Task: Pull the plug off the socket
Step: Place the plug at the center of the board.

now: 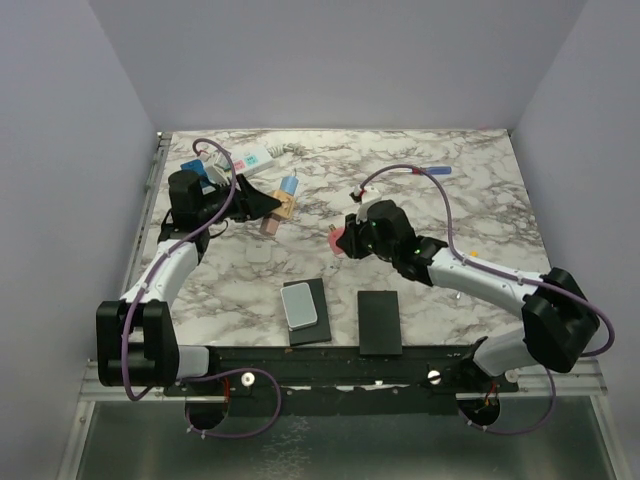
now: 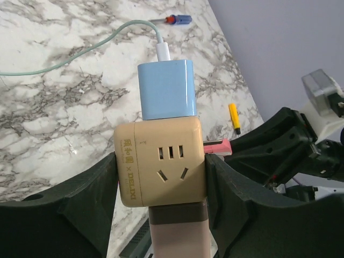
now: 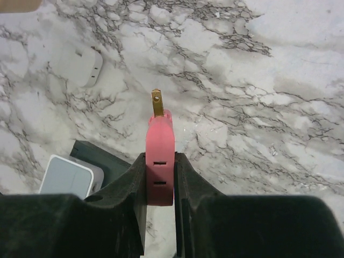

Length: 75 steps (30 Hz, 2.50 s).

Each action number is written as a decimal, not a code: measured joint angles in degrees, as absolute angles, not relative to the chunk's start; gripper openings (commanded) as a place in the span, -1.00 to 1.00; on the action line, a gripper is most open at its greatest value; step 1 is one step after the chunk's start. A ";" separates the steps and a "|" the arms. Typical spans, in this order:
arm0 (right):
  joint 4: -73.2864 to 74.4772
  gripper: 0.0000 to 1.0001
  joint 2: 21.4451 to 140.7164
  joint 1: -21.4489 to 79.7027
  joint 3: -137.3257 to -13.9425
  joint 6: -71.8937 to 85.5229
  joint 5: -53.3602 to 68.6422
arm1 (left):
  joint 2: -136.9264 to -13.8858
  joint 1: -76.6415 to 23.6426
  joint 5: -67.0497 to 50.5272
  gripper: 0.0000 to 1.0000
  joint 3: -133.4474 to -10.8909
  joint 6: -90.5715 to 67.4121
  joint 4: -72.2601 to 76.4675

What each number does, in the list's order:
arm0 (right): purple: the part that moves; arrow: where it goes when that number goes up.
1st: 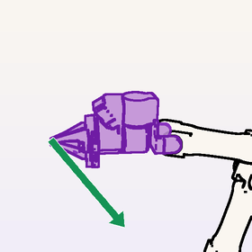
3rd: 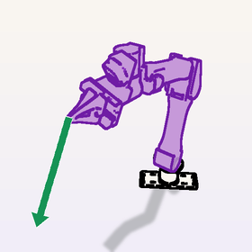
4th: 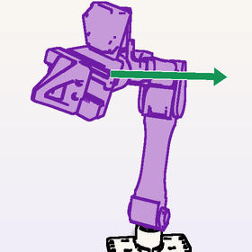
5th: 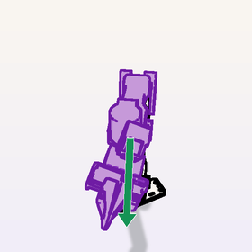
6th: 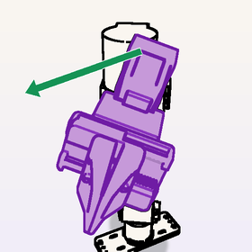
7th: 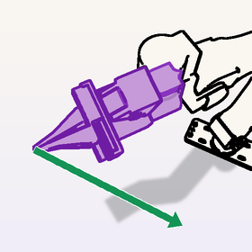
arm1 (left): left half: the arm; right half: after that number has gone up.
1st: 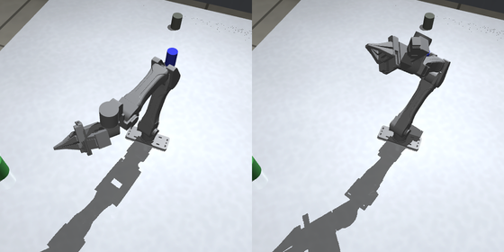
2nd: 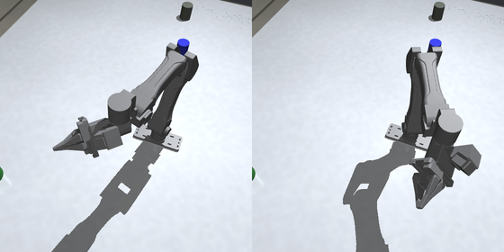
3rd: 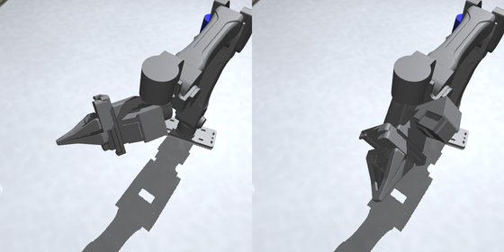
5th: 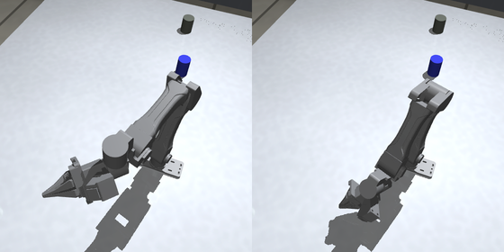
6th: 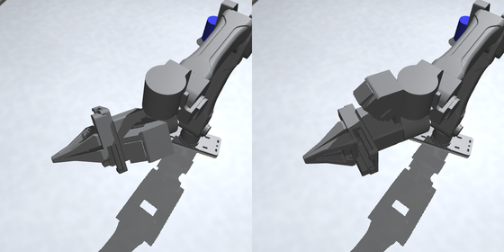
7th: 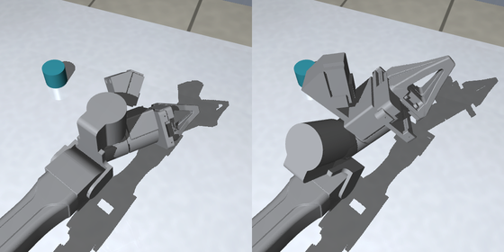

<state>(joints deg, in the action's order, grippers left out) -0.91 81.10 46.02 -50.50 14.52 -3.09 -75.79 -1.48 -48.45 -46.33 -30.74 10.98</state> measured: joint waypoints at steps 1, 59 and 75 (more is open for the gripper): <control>-1.48 -0.99 81.56 45.21 -50.50 16.14 -2.42 | -75.44 -1.13 -48.29 -1.00 -46.33 -31.14 12.27; -10.39 0.21 116.81 48.29 -70.76 38.06 3.49 | -75.09 -0.71 -47.09 -1.00 -44.45 -32.56 15.25; -11.94 0.37 112.22 48.31 -64.69 33.63 -0.25 | -75.11 -0.71 -47.09 -1.00 -44.42 -32.56 15.20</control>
<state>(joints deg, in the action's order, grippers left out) -11.94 112.22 48.31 -64.69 33.63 -0.25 -75.11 -0.71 -47.09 -44.42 -32.56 15.20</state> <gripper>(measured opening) 0.661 0.626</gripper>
